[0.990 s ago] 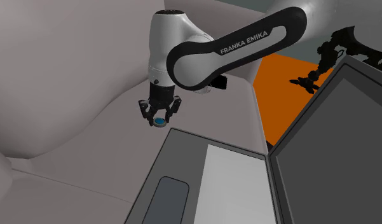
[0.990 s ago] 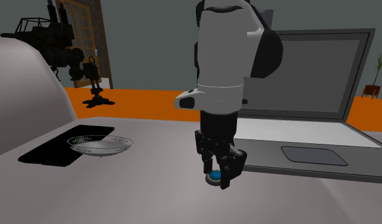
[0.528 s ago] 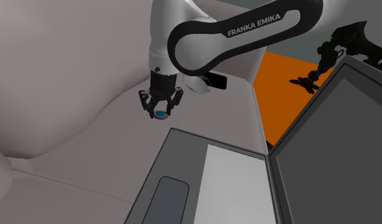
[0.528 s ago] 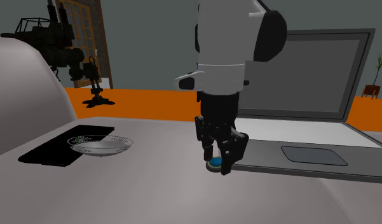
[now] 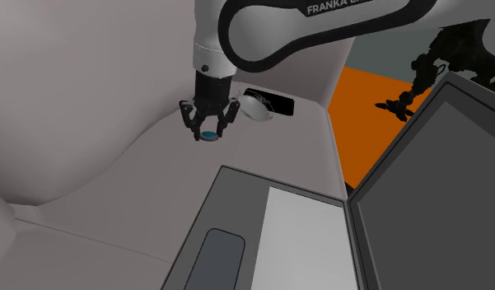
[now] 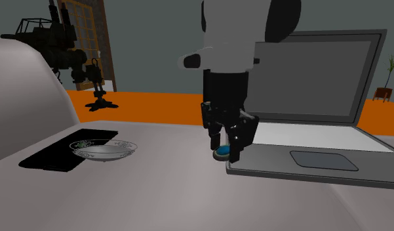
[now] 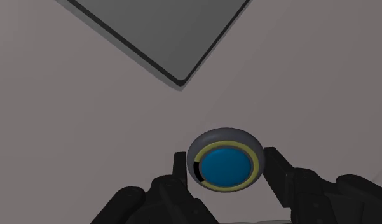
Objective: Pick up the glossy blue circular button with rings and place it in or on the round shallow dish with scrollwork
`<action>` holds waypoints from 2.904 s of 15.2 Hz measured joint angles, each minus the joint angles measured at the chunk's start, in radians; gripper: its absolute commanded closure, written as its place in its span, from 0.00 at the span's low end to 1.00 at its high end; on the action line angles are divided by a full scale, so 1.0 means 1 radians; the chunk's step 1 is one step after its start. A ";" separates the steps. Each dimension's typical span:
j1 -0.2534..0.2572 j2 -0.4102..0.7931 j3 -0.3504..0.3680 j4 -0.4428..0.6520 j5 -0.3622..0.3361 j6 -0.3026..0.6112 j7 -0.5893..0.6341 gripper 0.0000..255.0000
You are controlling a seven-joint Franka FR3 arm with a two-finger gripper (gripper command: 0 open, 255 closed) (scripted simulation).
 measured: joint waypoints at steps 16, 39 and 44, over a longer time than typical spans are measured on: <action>-0.125 -0.023 -0.116 0.056 0.019 -0.078 -0.247 1.00; -0.288 0.198 -0.266 0.236 -0.041 -0.050 -0.547 1.00; -0.288 0.219 -0.268 0.200 -0.048 0.006 -0.544 1.00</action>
